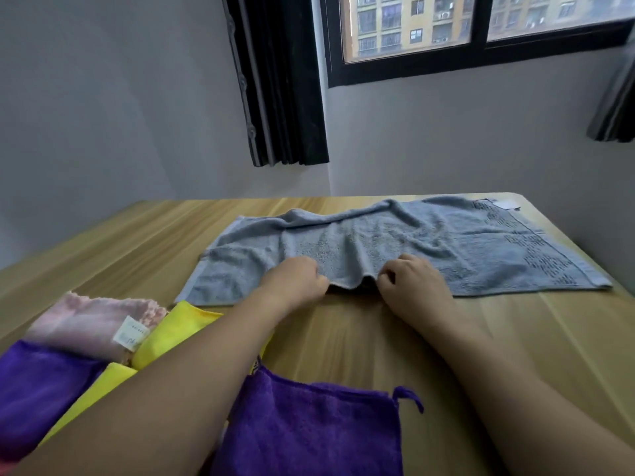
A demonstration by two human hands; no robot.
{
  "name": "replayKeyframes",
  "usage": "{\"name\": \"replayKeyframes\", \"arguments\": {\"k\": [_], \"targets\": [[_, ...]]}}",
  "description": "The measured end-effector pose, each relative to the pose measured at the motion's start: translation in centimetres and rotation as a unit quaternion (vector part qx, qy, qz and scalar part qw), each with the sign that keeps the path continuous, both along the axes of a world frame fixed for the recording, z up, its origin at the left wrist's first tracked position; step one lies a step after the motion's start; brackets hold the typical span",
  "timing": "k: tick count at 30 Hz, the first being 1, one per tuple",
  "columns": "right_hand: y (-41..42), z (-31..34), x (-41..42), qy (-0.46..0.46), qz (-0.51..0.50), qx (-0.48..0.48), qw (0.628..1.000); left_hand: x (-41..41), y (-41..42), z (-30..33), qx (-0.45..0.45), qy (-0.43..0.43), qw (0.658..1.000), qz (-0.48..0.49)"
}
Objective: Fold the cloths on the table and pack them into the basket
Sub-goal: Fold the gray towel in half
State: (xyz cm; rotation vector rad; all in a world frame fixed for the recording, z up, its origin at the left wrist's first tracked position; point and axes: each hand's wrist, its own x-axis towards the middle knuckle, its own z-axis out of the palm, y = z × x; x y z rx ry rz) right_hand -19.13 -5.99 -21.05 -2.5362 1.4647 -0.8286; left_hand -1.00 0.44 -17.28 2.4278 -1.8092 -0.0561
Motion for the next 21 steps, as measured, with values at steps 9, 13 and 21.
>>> {"name": "replayKeyframes", "arguments": {"k": [9,13,21], "targets": [[0.4,0.0,-0.2,0.102,-0.18,0.126,0.97,0.0,0.7,-0.7,0.032,0.0,0.971,0.237],[0.4,-0.4,-0.3,0.086,-0.064,0.088,0.99,-0.3,0.2,0.1,-0.036,0.04,0.989,0.14],[-0.3,-0.1,-0.1,0.003,-0.034,-0.011,0.999,-2.3,0.3,5.5,-0.197,0.213,0.957,-0.006]]}}
